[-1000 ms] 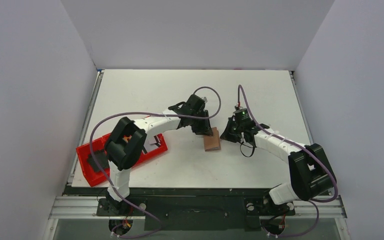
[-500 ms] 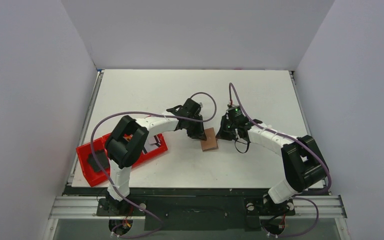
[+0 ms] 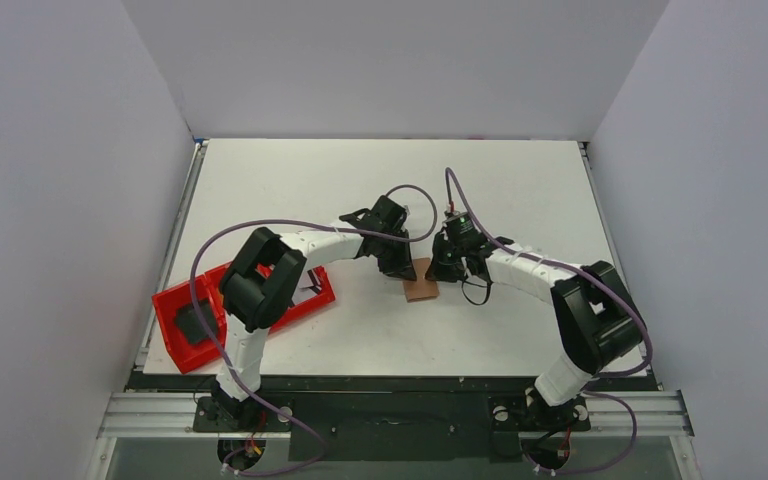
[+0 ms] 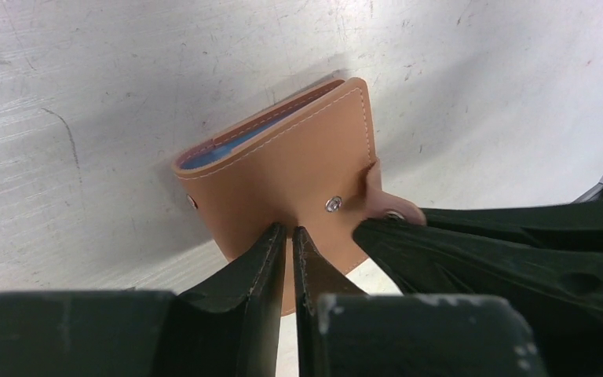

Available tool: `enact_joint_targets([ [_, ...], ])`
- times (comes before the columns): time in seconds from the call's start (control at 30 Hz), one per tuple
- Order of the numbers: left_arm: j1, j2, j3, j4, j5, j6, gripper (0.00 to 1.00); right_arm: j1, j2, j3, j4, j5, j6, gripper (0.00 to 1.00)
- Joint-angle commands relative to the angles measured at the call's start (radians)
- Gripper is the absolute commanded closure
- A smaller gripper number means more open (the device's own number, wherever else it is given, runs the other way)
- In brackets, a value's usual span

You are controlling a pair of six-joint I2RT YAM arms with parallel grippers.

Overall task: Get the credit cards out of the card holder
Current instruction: Close the card holder at the center of the board.

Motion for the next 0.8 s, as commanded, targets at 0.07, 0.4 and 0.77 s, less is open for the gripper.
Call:
enact_joint_targets([
  [0.07,0.021,-0.011,-0.008,0.012,-0.029,0.012,0.92,0.029,0.072,0.031,0.105,-0.084,0.019,1.0],
  [0.4,0.056,-0.146,-0.046,0.002,-0.022,0.036,0.83,0.025,0.089,0.027,0.124,-0.098,0.045,0.87],
  [0.77,0.15,-0.354,-0.079,-0.039,-0.021,0.097,0.58,0.014,0.018,0.111,0.069,-0.135,0.059,0.56],
])
